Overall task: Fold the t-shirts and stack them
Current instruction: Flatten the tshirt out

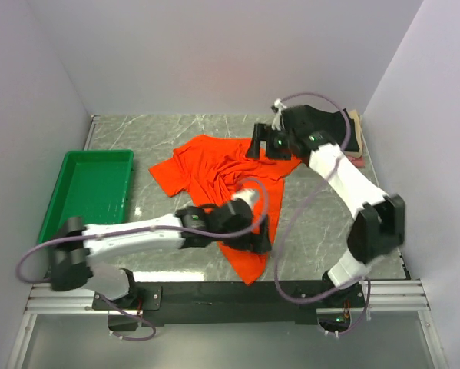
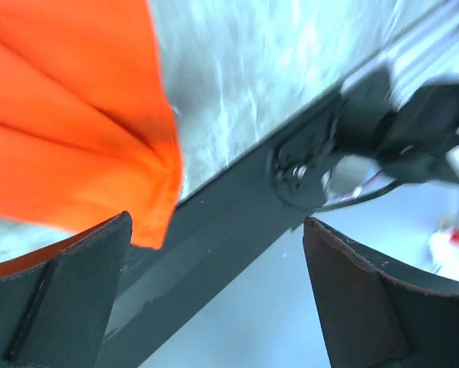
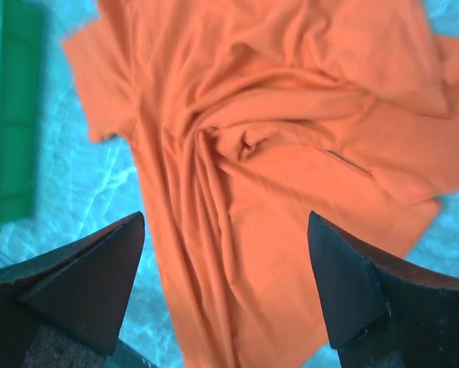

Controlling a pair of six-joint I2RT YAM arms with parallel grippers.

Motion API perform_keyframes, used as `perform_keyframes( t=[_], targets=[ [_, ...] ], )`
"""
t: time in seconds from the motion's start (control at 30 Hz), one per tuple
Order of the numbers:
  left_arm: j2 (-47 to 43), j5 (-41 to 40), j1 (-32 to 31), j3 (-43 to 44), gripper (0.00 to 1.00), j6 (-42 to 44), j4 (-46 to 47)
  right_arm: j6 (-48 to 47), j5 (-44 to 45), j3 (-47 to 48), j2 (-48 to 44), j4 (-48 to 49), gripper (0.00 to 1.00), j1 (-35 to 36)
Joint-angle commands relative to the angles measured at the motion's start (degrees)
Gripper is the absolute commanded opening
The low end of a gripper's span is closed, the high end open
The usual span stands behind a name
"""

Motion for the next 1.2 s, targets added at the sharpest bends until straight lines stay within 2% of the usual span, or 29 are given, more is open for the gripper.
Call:
perform_keyframes(
  t=[0.0,0.07,0.1,0.2,0.23,0.33,0.5,0.67,0.77,0.8,0.87,1.0,1.1,1.17],
  targets=[
    [-9.40,-12.16,4.37,0.22,0.99,-1.17,-9.43,5.01,3.15,-12.20,-7.55,3.56,0.93,2.19],
    [-15.11,-14.99,11.82,-3.47,0.99,-3.27,-12.60,9.59,3.67,-20.29,-9.41,6.55,0.93,3.06],
    [-16.96,-15.95,18.99,-5.05,0.99,-4.33,-13.22,10.64,5.77,-22.31,-10.47,7.35,0.93,4.02],
    [-22.68,-16.75,31.23,-9.89,0.99,-5.66,-13.75,12.58,8.85,-25.41,-9.61,7.44,0.93,9.47],
    [-23.56,-16.32,33.10,-10.51,0.99,-4.27,-13.14,13.46,10.34,-25.41,-8.99,7.09,0.93,11.66],
    [-24.71,-15.18,38.72,-11.04,0.99,-1.88,-12.34,16.70,10.63,-26.28,-5.92,7.00,0.92,12.21],
    [-19.71,-11.93,46.99,-9.99,0.99,0.23,-11.99,17.86,13.26,-24.97,2.24,5.07,0.92,10.81],
    [-14.17,-10.61,51.05,-9.28,0.99,0.76,-10.77,15.67,15.45,-26.20,6.57,2.00,0.90,5.54],
    [-12.59,-8.06,52.81,-9.63,0.99,2.34,-9.01,15.14,15.45,-27.52,6.93,1.03,0.90,-1.40],
    [-12.24,-8.32,53.07,-9.63,0.99,2.17,-9.09,13.83,10.15,-27.78,7.01,1.98,0.89,-5.16],
    [-11.01,-8.93,53.16,-9.55,0.99,2.34,-9.61,12.94,6.68,-26.91,7.36,2.87,0.86,-7.73],
    [-9.68,-10.87,53.69,-8.84,0.99,2.34,-10.85,11.71,4.03,-18.84,11.83,-0.72,0.86,-11.25],
    [-8.98,-10.60,54.39,-9.37,0.99,2.43,-9.98,12.06,12.97,-10.23,16.30,-6.69,0.89,-14.67],
    [-7.67,-11.13,55.18,-8.93,0.99,2.08,-9.80,11.27,13.52,-6.08,18.95,-8.90,0.89,-18.44]
  ],
)
